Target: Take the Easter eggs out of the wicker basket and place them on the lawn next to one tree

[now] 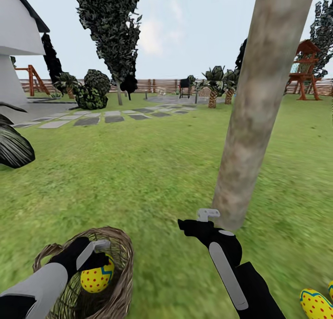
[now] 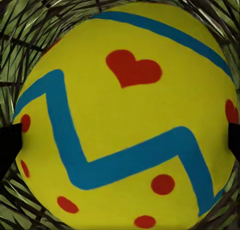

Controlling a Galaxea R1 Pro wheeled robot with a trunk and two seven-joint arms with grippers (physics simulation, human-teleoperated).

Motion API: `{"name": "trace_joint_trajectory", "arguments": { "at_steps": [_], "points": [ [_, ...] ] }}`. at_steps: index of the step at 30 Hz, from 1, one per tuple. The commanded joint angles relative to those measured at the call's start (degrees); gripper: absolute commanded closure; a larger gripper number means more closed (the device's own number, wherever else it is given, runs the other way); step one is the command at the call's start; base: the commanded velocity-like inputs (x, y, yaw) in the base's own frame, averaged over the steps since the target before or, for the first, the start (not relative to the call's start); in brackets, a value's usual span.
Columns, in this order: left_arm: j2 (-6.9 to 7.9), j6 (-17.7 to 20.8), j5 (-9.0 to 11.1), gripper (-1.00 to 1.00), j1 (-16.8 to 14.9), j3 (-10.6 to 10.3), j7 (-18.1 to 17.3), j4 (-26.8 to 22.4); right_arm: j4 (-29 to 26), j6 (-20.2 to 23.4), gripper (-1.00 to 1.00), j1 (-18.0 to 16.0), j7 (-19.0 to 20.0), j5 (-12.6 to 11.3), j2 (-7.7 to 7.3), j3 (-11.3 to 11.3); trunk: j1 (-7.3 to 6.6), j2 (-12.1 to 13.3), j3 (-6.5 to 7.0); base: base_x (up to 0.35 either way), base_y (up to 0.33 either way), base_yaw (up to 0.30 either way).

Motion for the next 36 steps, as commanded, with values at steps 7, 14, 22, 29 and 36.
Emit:
{"name": "trace_joint_trajectory", "arguments": {
  "at_steps": [7,14,22,29,36],
  "points": [
    [0.04,0.26,0.60,1.00,0.00,-0.38,0.44,-0.12,-0.06,0.10,-1.00,-0.04,-0.62,-0.55,0.00,0.04,-0.19,0.07,1.50,0.000,0.000,0.000],
    [0.11,1.97,0.61,1.00,0.00,-0.38,0.38,-0.12,-0.06,0.10,-1.00,-0.04,-0.61,-0.53,0.00,0.04,-0.37,0.17,3.05,0.000,0.000,0.000],
    [0.03,3.99,0.52,1.00,0.00,-0.38,0.77,-0.12,-0.05,0.10,-1.00,-0.11,-0.60,-0.53,0.00,0.04,-1.74,2.60,4.57,0.000,0.000,0.000],
    [0.05,6.91,0.48,1.00,-0.02,-0.47,0.75,-0.16,-0.05,0.32,-1.00,-0.13,-0.62,-0.55,0.00,-0.37,-3.28,5.41,5.83,0.000,0.000,0.000],
    [0.03,9.26,0.33,1.00,0.00,-0.59,0.77,-0.16,-0.06,0.51,-1.00,-0.07,-0.62,-0.62,0.00,-1.34,-4.81,8.22,7.08,0.000,0.000,0.000]
  ]
}}
